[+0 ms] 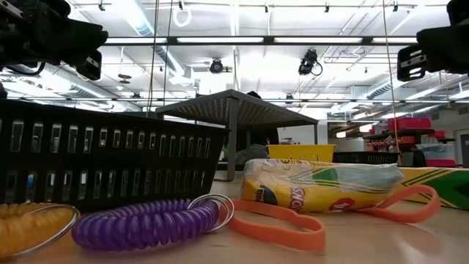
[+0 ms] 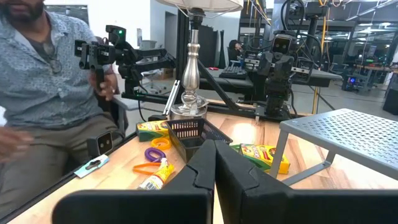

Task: Pick & Place Office Desk Supplies

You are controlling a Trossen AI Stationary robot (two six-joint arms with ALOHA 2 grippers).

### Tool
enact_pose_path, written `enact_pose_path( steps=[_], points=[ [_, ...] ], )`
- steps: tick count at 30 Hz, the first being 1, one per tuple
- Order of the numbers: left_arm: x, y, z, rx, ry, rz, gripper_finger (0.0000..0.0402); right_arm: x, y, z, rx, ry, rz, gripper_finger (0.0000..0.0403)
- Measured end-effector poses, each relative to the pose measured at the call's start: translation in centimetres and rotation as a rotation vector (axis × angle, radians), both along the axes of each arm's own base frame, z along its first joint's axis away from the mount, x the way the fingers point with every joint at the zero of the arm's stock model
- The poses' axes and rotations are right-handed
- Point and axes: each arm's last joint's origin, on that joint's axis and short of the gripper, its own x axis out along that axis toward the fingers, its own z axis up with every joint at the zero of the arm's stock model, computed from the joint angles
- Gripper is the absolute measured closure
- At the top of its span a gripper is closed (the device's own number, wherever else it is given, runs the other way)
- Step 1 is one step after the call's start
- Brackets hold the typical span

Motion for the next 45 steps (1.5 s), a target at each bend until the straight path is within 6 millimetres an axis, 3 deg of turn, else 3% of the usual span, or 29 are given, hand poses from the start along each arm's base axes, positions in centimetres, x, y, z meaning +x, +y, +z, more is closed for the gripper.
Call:
enact_pose_path(
  steps=[16,26,29,36,41,45],
  points=[
    [0.00,0.00,0.01,-0.004,-0.001,0.000,0.0339,0.00,0.00,0.01,-0.004,-0.002,0.000,0.0394],
    [0.00,0.00,0.01,-0.037,0.002,-0.005,0.0339,-0.07,0.13,0.27,-0.368,-0.172,0.033,0.0394],
    [0.00,0.00,0.01,-0.051,0.004,-0.007,0.0339,-0.06,0.13,0.23,-0.409,-0.183,0.031,0.0394],
    [0.00,0.06,0.01,-0.055,0.005,0.012,0.0339,-0.06,0.11,0.38,-0.318,-0.163,0.027,0.0394],
    [0.01,0.09,0.01,-0.056,0.005,0.023,0.0339,-0.07,0.08,0.62,-0.063,-0.092,0.029,0.0394],
    [0.01,0.11,-0.01,-0.049,0.006,0.033,0.0339,-0.04,-0.06,0.78,-0.006,-0.088,-0.020,0.0394]
  ],
)
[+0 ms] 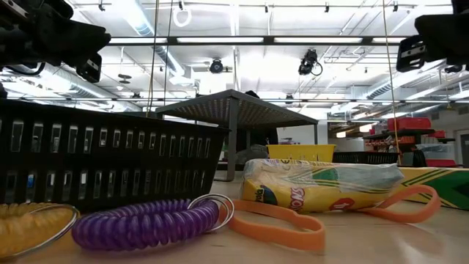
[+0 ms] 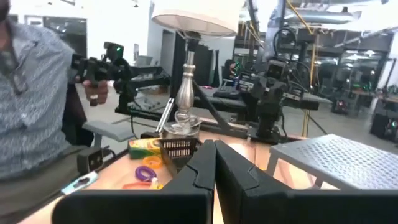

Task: Pick & Place Office Desk Supplies
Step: Put the orange rubber band into the top black bin

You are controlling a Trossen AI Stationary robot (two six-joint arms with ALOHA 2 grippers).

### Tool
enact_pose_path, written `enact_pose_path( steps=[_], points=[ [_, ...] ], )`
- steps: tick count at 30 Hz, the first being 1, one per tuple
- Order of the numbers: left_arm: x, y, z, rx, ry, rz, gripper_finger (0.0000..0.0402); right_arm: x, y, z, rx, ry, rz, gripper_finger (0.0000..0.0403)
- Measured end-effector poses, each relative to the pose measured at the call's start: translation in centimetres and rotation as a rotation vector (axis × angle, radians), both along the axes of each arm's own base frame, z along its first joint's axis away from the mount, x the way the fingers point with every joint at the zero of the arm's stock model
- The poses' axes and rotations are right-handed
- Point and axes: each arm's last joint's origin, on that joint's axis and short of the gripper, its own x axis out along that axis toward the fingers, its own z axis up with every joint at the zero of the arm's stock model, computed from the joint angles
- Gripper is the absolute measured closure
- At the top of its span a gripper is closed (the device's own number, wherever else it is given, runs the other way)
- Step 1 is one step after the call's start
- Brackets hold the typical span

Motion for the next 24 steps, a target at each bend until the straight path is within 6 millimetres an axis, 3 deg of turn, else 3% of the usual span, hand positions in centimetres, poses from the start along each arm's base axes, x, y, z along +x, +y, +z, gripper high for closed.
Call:
enact_pose_path(
  steps=[9,18,24],
  points=[
    [0.0,0.1,0.0,0.041,0.000,0.022,0.0339,-0.1,0.0,0.7,0.182,-0.016,0.047,0.0394],
    [0.2,0.1,-0.6,0.006,0.059,0.041,0.0339,0.1,-0.5,0.5,0.281,0.017,-0.129,0.0394],
    [0.3,0.0,-0.6,0.033,0.067,0.044,0.0339,0.1,-1.3,0.2,0.289,0.020,-0.412,0.0394]
  ],
)
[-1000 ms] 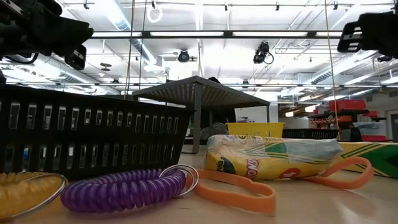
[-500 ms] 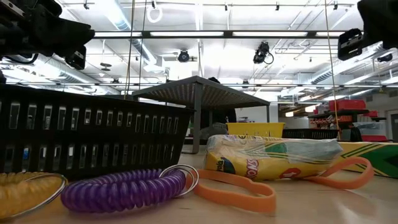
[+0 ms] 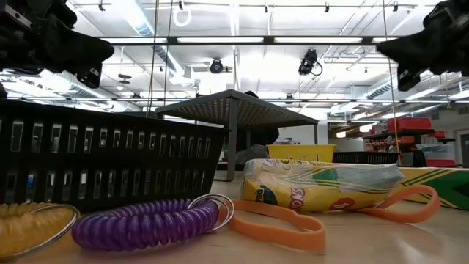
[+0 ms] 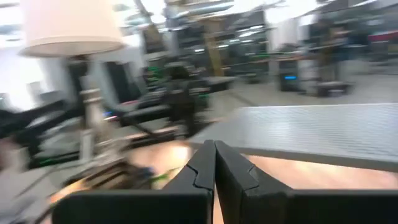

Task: Pick & Place Office Desk Supplies
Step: Put the orange rubber band into the top black bin

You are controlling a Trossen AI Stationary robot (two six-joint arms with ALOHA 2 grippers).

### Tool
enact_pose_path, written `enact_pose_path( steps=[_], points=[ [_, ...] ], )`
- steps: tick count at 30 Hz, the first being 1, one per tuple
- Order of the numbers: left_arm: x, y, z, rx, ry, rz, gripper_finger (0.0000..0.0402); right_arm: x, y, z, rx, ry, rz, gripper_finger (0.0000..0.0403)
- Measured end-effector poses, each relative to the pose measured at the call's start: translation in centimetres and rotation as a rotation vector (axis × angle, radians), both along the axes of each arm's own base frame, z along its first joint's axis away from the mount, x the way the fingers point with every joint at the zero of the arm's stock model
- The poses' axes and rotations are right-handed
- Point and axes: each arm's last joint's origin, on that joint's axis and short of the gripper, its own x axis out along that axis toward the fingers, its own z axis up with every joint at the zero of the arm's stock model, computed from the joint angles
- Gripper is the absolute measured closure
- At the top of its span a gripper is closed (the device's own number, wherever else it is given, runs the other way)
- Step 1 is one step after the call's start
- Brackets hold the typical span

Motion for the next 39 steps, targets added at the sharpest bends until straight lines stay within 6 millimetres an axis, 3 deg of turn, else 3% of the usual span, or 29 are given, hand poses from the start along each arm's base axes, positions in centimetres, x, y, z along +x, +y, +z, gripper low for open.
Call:
enact_pose_path(
  steps=[11,16,21,24,30,39],
  points=[
    [0.2,0.1,-0.2,-0.014,0.027,0.055,0.0339,0.1,0.0,-0.6,0.042,0.055,0.005,0.0381],
    [0.4,0.1,-0.5,-0.056,0.058,0.083,0.0319,0.5,0.2,-1.2,0.062,0.125,0.036,0.0291],
    [0.7,0.1,-0.9,-0.081,0.099,0.106,0.0244,1.2,0.5,-1.9,0.028,0.208,0.023,0.0172],
    [0.8,0.2,-1.0,-0.073,0.109,0.155,0.0194,1.8,0.6,-2.2,0.016,0.270,0.019,0.0137],
    [1.1,0.2,-0.8,0.015,0.091,0.193,0.0163,4.1,1.2,-0.5,-0.030,0.457,-0.008,0.0156],
    [1.2,0.2,-0.9,0.086,0.109,0.193,0.0174,9.2,2.2,1.3,-0.189,1.030,0.014,0.0185]
  ],
)
